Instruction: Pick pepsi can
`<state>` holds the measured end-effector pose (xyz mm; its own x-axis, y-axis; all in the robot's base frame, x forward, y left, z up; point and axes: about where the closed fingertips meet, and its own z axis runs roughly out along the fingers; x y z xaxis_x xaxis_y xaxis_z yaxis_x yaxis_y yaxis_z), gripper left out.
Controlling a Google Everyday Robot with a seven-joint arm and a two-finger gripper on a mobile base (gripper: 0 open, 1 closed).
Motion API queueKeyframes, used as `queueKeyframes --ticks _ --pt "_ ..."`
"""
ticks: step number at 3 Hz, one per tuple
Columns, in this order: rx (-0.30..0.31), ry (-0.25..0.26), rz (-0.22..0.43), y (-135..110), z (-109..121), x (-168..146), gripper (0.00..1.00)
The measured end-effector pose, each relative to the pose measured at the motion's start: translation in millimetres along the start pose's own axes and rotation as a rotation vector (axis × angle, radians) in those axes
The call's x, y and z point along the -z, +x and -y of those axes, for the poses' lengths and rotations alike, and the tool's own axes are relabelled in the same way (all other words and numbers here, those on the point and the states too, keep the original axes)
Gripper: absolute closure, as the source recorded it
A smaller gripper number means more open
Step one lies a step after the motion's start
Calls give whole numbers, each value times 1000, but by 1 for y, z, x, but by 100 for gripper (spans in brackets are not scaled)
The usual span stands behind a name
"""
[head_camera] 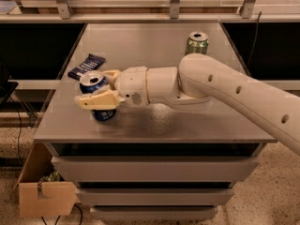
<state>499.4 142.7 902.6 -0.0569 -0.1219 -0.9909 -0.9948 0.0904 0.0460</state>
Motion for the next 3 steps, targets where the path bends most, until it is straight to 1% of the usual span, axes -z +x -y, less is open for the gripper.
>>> queueKeyframes --ticks 1,2,3 --pt "16 12 25 -14 11 12 92" --pt "45 26 59 -37 24 31 100" --pt "84 33 99 -67 35 51 100"
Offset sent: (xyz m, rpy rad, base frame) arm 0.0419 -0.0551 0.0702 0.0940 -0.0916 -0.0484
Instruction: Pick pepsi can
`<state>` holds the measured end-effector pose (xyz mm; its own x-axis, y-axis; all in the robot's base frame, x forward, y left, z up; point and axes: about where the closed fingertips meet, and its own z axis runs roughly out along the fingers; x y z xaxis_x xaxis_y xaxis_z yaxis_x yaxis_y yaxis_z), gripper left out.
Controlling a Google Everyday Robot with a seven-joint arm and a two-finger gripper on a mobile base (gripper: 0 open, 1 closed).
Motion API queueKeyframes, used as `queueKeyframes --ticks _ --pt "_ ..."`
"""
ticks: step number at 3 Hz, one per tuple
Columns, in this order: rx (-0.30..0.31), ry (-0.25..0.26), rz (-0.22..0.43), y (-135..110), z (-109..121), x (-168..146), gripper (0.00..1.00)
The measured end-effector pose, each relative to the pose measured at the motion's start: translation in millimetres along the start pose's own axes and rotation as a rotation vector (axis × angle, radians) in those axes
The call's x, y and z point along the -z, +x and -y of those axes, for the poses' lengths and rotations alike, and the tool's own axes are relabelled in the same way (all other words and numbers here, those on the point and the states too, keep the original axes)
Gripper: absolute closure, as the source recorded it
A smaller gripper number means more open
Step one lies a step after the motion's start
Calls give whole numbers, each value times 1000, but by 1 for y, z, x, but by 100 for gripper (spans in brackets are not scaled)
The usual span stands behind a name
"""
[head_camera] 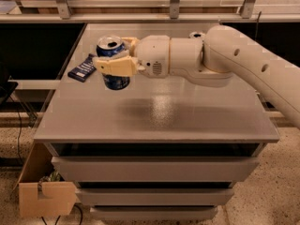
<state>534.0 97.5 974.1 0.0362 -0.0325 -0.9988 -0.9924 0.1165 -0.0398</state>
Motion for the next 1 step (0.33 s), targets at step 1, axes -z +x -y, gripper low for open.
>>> queueKeyframes --ticks 1 --pt "4 -12 7 -5 2 1 100"
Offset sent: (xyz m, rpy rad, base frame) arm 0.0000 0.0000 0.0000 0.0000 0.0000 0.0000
